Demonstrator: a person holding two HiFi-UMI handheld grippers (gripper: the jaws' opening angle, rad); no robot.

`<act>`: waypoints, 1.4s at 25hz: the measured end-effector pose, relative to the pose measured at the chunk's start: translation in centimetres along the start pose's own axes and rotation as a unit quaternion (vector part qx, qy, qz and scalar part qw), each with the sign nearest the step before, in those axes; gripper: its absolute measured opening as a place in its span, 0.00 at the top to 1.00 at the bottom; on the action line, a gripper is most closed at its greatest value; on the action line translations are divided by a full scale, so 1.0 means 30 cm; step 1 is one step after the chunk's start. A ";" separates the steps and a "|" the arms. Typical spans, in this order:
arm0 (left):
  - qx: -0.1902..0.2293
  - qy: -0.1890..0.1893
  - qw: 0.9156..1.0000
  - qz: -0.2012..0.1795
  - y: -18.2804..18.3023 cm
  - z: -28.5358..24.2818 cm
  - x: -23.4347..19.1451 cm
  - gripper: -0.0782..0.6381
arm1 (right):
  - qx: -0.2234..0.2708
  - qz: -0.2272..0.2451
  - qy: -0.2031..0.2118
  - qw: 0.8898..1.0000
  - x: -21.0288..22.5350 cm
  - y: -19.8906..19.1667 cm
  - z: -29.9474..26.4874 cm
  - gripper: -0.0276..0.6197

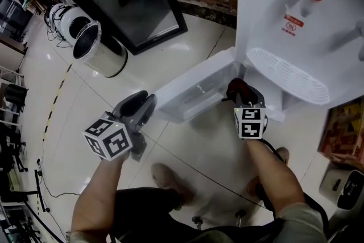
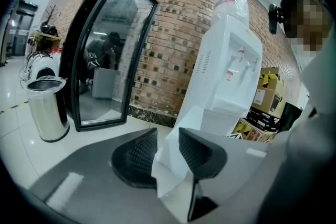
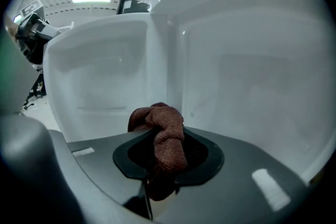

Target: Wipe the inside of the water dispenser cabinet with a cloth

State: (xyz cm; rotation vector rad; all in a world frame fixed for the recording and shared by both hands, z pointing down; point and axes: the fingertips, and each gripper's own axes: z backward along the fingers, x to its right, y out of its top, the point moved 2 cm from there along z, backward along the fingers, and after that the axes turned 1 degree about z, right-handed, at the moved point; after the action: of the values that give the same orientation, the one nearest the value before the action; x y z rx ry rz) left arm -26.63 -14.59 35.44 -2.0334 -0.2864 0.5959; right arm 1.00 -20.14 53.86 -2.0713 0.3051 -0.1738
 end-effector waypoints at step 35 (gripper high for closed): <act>0.001 -0.038 0.999 0.022 0.020 -0.016 -0.023 0.74 | 0.000 0.166 0.268 0.949 -0.690 -0.145 -0.100 0.79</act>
State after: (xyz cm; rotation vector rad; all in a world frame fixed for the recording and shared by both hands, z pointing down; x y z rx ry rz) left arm -26.97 -15.56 35.32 -2.0230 -0.2862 0.7010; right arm -18.93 -14.64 59.19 -1.9083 0.9757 -0.5302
